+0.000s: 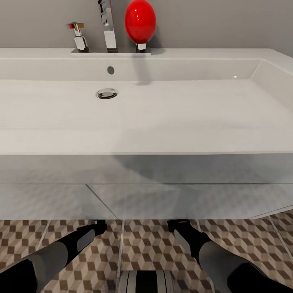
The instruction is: Take the four mousetraps from the cabinet in the bathroom and place them on the bathroom floor. Make sure all four end up on the same floor surface, and ensure that at least two of them are either under or directly next to the same bathroom sink.
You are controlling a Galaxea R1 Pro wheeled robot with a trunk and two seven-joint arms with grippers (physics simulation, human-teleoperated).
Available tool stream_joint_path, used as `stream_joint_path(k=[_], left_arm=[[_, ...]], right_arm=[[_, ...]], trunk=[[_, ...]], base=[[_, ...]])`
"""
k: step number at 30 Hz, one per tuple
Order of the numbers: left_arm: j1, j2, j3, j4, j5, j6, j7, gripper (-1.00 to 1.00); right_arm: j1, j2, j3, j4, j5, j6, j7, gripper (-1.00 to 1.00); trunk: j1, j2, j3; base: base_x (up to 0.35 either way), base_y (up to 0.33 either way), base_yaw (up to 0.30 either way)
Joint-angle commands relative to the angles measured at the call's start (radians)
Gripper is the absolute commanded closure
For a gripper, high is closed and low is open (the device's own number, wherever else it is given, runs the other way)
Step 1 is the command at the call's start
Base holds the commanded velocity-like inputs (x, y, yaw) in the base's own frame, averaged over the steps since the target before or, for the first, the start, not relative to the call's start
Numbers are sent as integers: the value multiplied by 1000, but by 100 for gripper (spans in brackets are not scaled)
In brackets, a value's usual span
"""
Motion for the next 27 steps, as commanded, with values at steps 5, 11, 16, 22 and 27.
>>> stream_joint_path(k=[5, 11, 16, 22, 27], left_arm=[[-7, 1, -6, -4, 4, 4, 8, 100], [-15, 1, -6, -4, 4, 5, 8, 100], [-23, 1, -6, -3, 3, 5, 8, 100], [-33, 0, -6, -4, 4, 6, 8, 100], [-43, -1, -6, -3, 3, 7, 8, 100]], right_arm=[[-1, -1, 8, -2, -8, 5, -5, 100], [-1, -2, 8, -2, -8, 4, -5, 100], [0, -2, 8, 0, -10, -12, -5, 100], [0, -5, 4, 3, -17, -21, -6, 100], [0, -6, 3, 7, -20, -36, -9, 100]], trunk=[[0, 0, -1], [0, 0, -1], [0, 0, -1], [0, 0, -1], [0, 0, -1]], base=[[0, 0, 0], [0, 0, 0], [0, 0, 0], [0, 0, 0], [0, 0, 0]])
